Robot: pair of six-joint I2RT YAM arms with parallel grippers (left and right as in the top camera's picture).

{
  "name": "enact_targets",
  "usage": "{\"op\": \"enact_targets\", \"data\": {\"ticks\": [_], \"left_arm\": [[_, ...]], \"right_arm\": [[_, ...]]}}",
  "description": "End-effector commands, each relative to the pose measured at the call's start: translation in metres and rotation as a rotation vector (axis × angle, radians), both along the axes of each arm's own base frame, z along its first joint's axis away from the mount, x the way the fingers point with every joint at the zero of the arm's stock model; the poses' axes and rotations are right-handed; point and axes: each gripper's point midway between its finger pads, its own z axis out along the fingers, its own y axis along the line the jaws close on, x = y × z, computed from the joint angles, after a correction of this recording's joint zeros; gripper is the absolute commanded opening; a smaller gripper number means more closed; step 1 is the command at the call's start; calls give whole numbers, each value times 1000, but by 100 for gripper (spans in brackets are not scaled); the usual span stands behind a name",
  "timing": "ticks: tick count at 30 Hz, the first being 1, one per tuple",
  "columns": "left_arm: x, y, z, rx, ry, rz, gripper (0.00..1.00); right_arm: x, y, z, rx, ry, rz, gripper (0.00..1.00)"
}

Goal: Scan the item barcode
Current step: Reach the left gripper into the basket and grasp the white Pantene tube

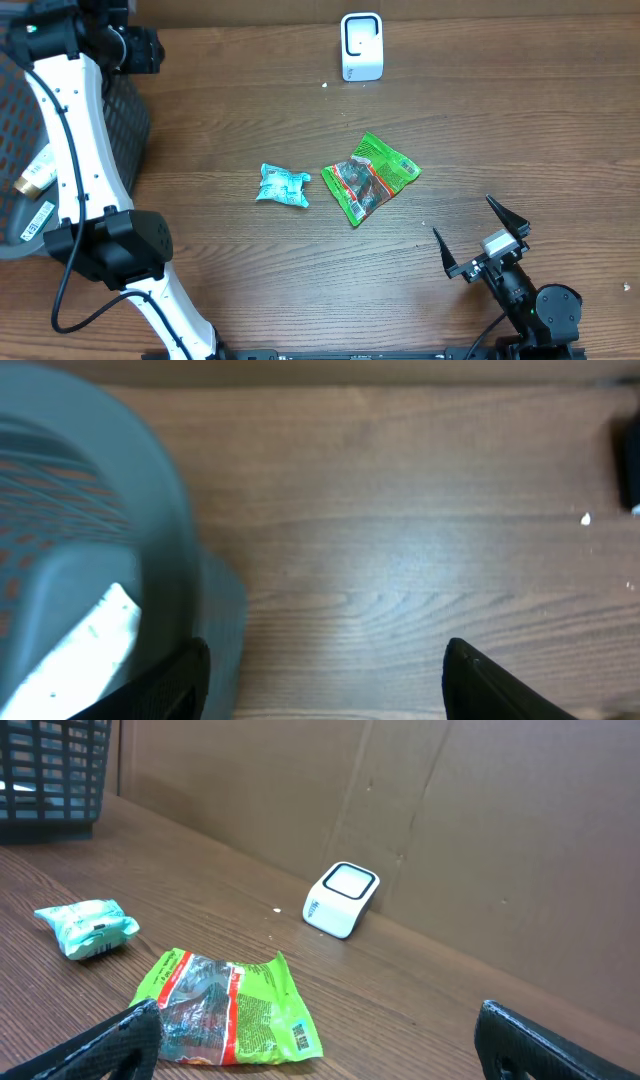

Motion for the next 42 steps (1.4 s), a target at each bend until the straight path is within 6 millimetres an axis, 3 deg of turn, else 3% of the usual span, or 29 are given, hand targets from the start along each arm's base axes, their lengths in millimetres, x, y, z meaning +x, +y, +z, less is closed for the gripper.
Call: {"op": "enact_targets", "data": {"ticks": [1,11,16,19,23,26,29,33,34,38,42], "left_arm": [[-3,23,17,37,-39,44,67],[-14,43,11,123,16,95,67],[-19,54,19,122,-2,148,67],[-27,70,38,115,-51,224,68],[-45,106,73,69,-154,399,72],[-68,142,78,-20,-184,602,76],[-94,174,60,-116,-150,827,79],[-116,203,19,-190,-58,1022,80],[-117,209,1,-202,-19,1045,79],[-114,222,-37,-176,59,1068,79],[-91,231,-75,-117,113,942,79]], "right_arm": [[0,0,-2,11,3,0,100],[0,0,-2,11,3,0,100],[0,0,-2,11,3,0,100],[0,0,-2,11,3,0,100],[0,0,-2,11,3,0,100],[0,0,-2,11,3,0,100],[0,0,-2,11,3,0,100],[0,0,-2,11,2,0,100],[0,0,-2,11,3,0,100],[0,0,-2,11,3,0,100],[0,0,-2,11,3,0,100]]}}
